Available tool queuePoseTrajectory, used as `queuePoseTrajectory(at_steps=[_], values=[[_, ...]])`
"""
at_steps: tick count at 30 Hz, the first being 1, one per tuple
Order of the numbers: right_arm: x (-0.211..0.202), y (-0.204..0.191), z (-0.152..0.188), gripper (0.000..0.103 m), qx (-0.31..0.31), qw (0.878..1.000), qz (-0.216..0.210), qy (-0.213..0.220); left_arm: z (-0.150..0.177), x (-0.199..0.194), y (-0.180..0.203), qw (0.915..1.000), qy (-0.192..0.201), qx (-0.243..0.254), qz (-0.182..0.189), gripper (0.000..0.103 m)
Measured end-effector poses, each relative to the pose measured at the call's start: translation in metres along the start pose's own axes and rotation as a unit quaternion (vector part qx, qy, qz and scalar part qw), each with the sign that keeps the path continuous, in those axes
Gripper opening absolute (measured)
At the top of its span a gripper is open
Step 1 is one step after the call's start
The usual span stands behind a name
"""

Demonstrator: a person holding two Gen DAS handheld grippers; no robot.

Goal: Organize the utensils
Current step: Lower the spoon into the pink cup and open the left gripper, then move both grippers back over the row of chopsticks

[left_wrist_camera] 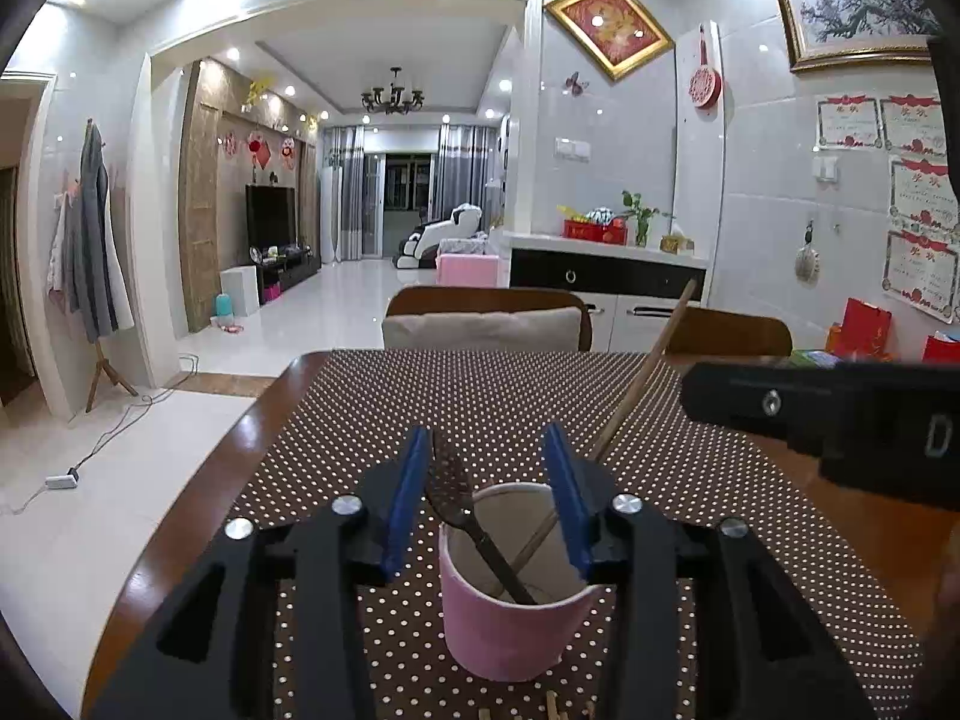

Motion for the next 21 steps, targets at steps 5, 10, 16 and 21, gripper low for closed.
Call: queuePoseTrajectory(at_steps=[5,10,16,21], values=[[-0.019,-0.001,0.005,0.051,0.001,1.000,0.002,0.003,-0.007,-0.032,0.002,0.9999,0.016,0.004,0.001,0.045],[-0.035,-0.006,0.016,0.053,0.000,1.000,0.000,-0.001,-0.005,-0.056,0.002,0.9998,0.019,0.008,0.000,0.046],[-0.048,-0.014,0.038,0.057,-0.005,1.000,-0.001,-0.012,0.005,-0.079,0.001,0.9999,0.009,0.009,0.001,0.048],[-0.051,-0.020,0.061,0.060,-0.011,0.999,-0.003,-0.030,0.022,-0.094,-0.005,0.9999,-0.009,0.010,0.001,0.049]])
Point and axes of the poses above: each gripper's, at about its wrist camera, not at the fingertips, and x roughly the way its jaws point, y to its right, z to its underside, the point moved 9 cm from there along x, roughly the way its jaws point, and after that the axes turned 12 degrees about -x, right-handed, at the moved point
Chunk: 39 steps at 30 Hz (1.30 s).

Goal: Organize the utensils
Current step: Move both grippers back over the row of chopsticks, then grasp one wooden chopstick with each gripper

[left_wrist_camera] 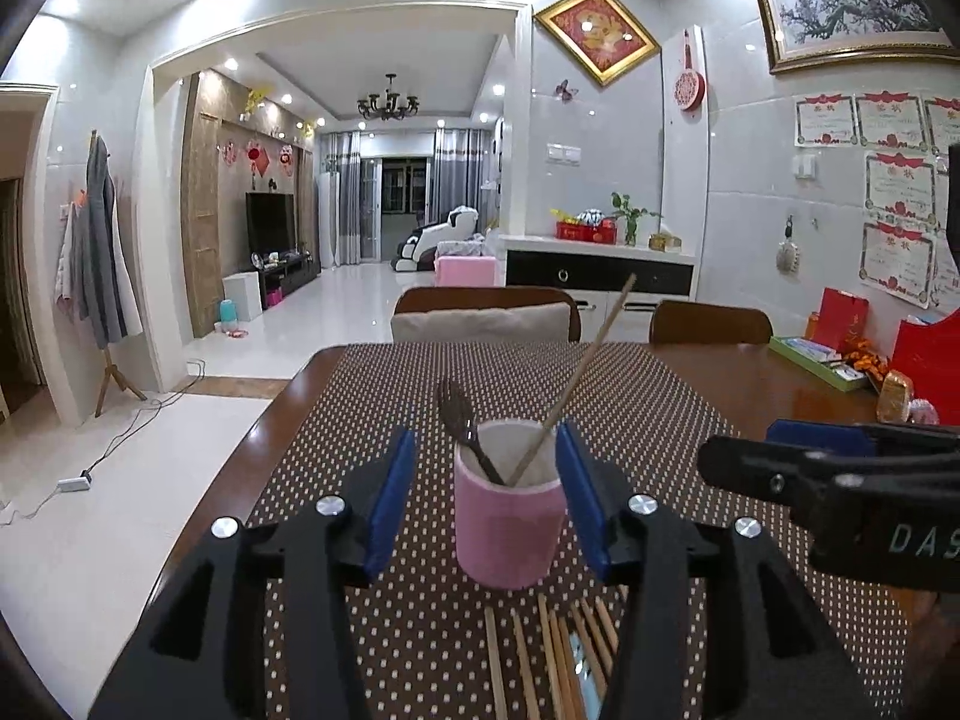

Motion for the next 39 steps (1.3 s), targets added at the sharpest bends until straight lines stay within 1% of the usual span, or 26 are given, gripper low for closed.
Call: queuePoseTrajectory(at_steps=[5,8,14,21,25,27,29,30,34,35,36,37,39], values=[[0.005,-0.007,0.025,0.062,-0.002,1.000,-0.004,-0.024,0.022,-0.005,-0.009,0.9997,-0.023,0.003,-0.007,0.050],[0.011,-0.009,0.041,0.062,-0.005,0.999,-0.004,-0.042,0.038,-0.004,-0.015,0.9989,-0.046,0.002,-0.008,0.050],[0.034,-0.008,0.080,0.062,0.004,0.996,0.003,-0.091,0.071,0.002,-0.030,0.9959,-0.089,-0.001,-0.014,0.050],[0.060,-0.003,0.120,0.062,0.016,0.990,0.020,-0.141,0.108,0.012,-0.046,0.9885,-0.149,-0.017,-0.018,0.050],[0.071,0.000,0.137,0.062,0.015,0.986,0.032,-0.161,0.122,0.017,-0.045,0.9856,-0.167,-0.014,-0.021,0.051],[0.077,0.001,0.145,0.062,0.013,0.984,0.040,-0.172,0.128,0.021,-0.046,0.9835,-0.179,-0.013,-0.021,0.053],[0.081,0.003,0.152,0.062,0.013,0.982,0.041,-0.182,0.132,0.027,-0.044,0.9818,-0.188,-0.012,-0.025,0.054],[0.081,0.004,0.151,0.062,0.011,0.984,0.044,-0.173,0.135,0.028,-0.044,0.9810,-0.192,-0.011,-0.027,0.054],[0.084,0.008,0.150,0.062,0.019,0.984,0.053,-0.170,0.149,0.038,-0.045,0.9754,-0.218,-0.012,-0.032,0.058],[0.085,0.009,0.150,0.061,0.016,0.984,0.056,-0.170,0.151,0.041,-0.044,0.9739,-0.225,-0.012,-0.031,0.059],[0.086,0.011,0.149,0.049,0.005,0.983,0.072,-0.171,0.154,0.043,-0.045,0.9725,-0.230,-0.011,-0.033,0.060],[0.087,0.012,0.149,0.044,-0.007,0.982,0.085,-0.168,0.156,0.045,-0.045,0.9709,-0.237,-0.011,-0.036,0.060],[0.091,0.014,0.146,0.039,-0.005,0.983,0.082,-0.165,0.162,0.050,-0.045,0.9669,-0.252,-0.012,-0.040,0.060]])
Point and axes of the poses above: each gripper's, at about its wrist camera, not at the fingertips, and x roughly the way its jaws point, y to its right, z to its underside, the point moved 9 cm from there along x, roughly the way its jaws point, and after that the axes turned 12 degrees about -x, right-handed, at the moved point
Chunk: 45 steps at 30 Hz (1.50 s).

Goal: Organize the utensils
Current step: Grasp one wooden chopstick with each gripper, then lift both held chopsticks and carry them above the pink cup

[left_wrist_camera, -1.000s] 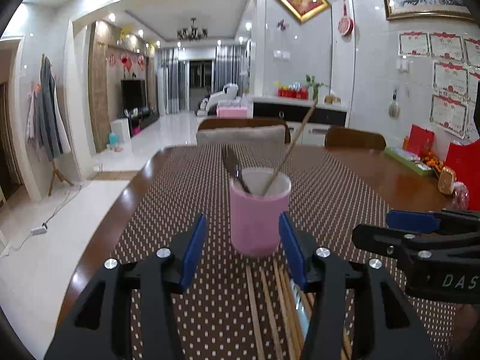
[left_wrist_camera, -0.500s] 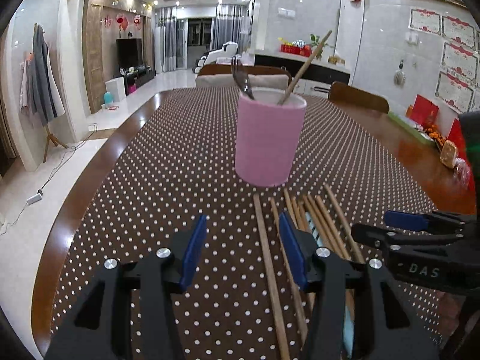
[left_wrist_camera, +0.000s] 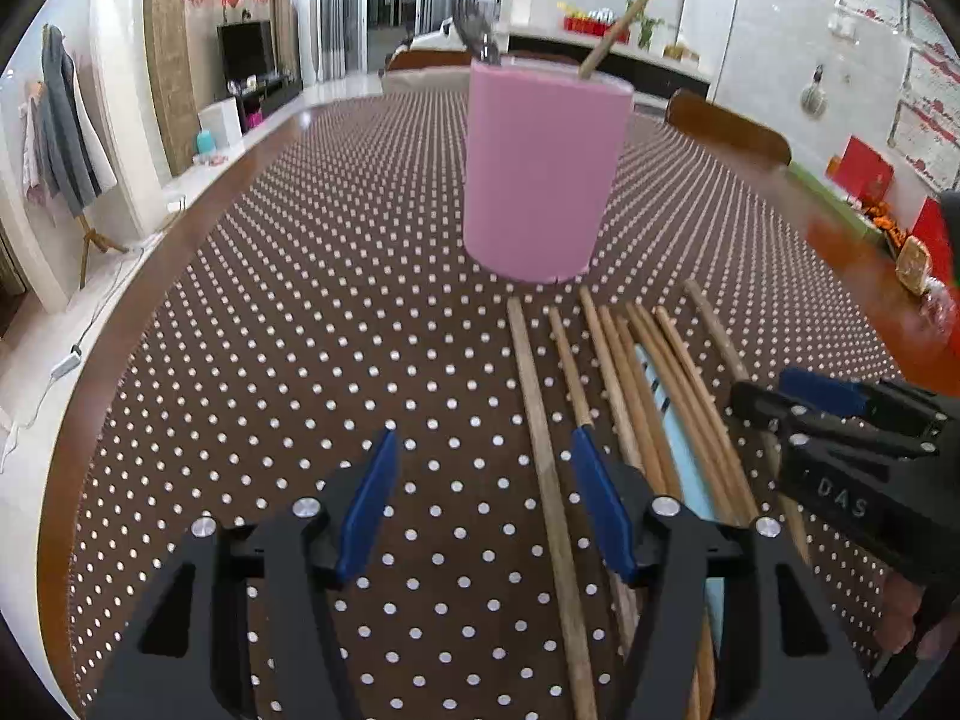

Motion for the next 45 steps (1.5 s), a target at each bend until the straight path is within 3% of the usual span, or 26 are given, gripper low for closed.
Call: queuePoseTrajectory(at_steps=[5,7,10,14,17,35,45], values=[[0.003,0.011,-0.003,0.009,0.006,1.000,-0.003,0.005,-0.001,0.012,0.005,0.9987,-0.010,0.028,-0.043,0.059],[0.004,0.019,-0.004,0.007,0.027,0.999,-0.025,0.001,-0.002,0.011,0.011,0.9987,-0.015,0.038,-0.029,0.034],[0.007,0.035,-0.006,0.006,0.059,0.997,-0.055,-0.004,-0.004,0.013,0.014,0.9981,-0.022,0.049,-0.032,0.009],[0.002,0.043,-0.008,0.006,0.071,0.996,-0.059,0.006,-0.010,0.016,0.008,0.9990,-0.036,0.028,-0.007,0.006],[-0.007,0.044,-0.013,0.006,0.074,0.995,-0.069,0.019,-0.016,0.015,0.001,0.9994,-0.033,0.010,-0.008,0.006],[-0.093,0.033,-0.069,0.006,0.057,0.987,-0.073,0.132,-0.076,-0.060,0.010,0.9945,0.098,-0.014,0.035,0.006],[-0.131,0.030,-0.105,0.006,0.060,0.980,-0.070,0.179,-0.119,-0.117,0.030,0.9813,0.181,-0.013,0.066,0.006]])
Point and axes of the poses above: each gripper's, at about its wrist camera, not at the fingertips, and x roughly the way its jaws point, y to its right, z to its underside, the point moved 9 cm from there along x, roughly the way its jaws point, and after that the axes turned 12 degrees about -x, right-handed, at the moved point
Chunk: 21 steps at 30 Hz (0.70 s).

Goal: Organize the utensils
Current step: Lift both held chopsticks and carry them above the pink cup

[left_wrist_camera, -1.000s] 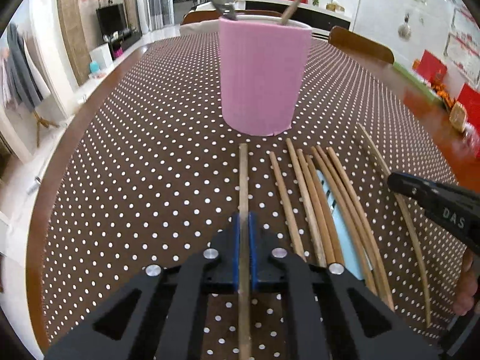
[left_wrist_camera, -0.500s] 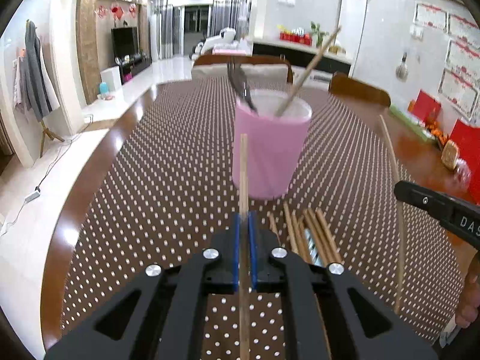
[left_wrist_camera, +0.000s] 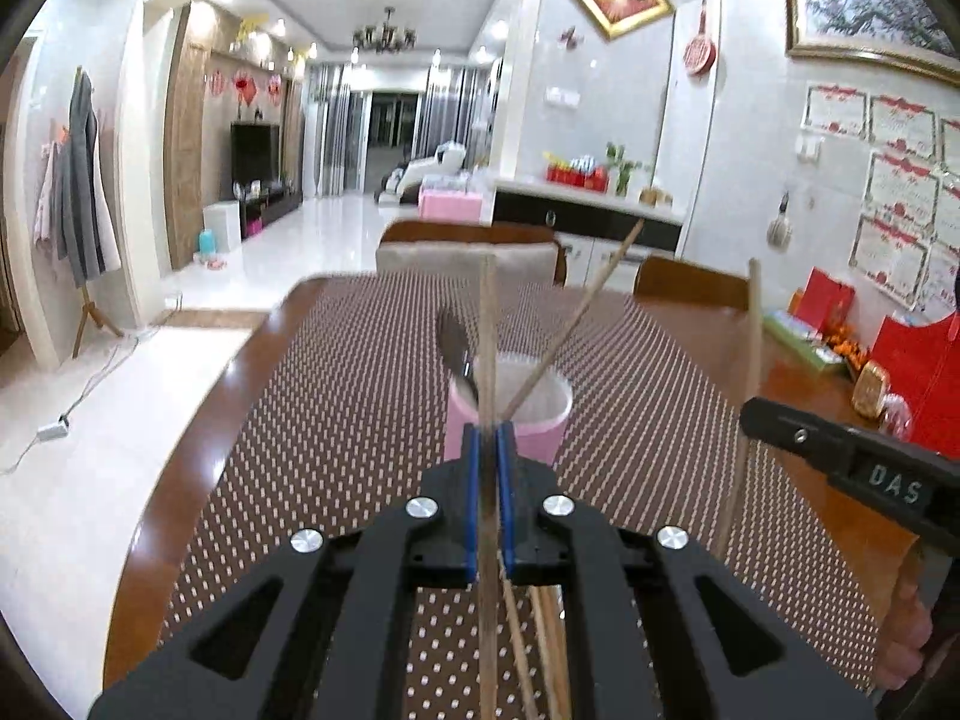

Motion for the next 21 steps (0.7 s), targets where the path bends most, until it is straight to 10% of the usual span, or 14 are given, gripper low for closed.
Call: queuePoseTrajectory(at_steps=[21], values=[[0.003,-0.003,-0.125,0.006,0.005,0.993,0.014,0.121,-0.118,0.007,0.037,0.9877,0.153,-0.024,0.020,0.006]])
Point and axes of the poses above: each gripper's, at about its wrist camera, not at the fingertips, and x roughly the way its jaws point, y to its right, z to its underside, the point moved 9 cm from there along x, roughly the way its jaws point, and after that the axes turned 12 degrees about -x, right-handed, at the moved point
